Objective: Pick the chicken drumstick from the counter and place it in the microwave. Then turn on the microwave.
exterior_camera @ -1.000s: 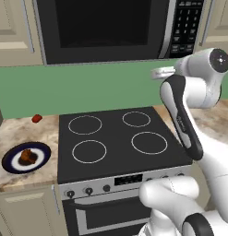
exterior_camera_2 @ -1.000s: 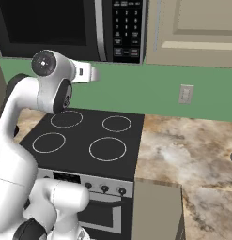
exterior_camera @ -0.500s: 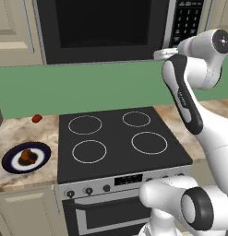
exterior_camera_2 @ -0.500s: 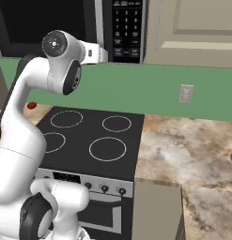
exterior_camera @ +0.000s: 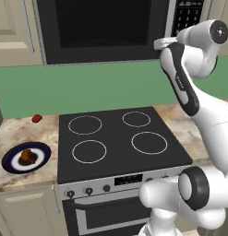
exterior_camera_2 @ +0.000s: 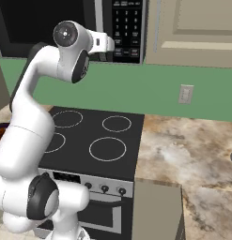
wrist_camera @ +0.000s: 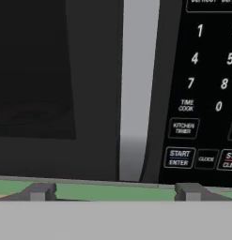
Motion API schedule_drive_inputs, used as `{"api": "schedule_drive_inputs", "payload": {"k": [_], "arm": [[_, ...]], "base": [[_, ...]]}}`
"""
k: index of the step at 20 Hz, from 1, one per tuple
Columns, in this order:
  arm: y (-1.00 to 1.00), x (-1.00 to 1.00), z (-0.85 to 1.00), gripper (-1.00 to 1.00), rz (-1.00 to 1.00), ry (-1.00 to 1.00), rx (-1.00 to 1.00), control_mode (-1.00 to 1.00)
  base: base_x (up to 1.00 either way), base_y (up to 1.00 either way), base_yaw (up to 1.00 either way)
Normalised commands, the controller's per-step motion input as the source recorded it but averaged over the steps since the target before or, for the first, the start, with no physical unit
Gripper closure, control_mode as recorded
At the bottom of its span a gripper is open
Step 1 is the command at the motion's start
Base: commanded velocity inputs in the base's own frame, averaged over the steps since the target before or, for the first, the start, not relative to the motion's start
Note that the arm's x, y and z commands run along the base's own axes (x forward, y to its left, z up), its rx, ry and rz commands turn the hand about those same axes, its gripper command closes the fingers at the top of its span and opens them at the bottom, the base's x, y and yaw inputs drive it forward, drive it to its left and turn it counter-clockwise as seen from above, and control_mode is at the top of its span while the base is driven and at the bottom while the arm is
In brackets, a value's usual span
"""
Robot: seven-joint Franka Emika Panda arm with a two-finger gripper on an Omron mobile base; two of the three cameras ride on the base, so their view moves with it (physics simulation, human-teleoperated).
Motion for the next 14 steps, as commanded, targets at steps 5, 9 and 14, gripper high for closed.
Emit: {"api": "schedule_drive_inputs", "payload": {"k": [5, 9, 14], "arm": [[-0.10, 0.45, 0.08, -1.00, 0.00, 0.00, 0.00, -1.00], [-0.06, 0.43, 0.01, -1.00, 0.00, 0.00, 0.00, -1.00], [-0.05, 0.41, 0.00, -1.00, 0.00, 0.00, 0.00, -1.00]], "base": [[0.00, 0.00, 0.00], [0.00, 0.00, 0.00], [0.00, 0.00, 0.00]]}}
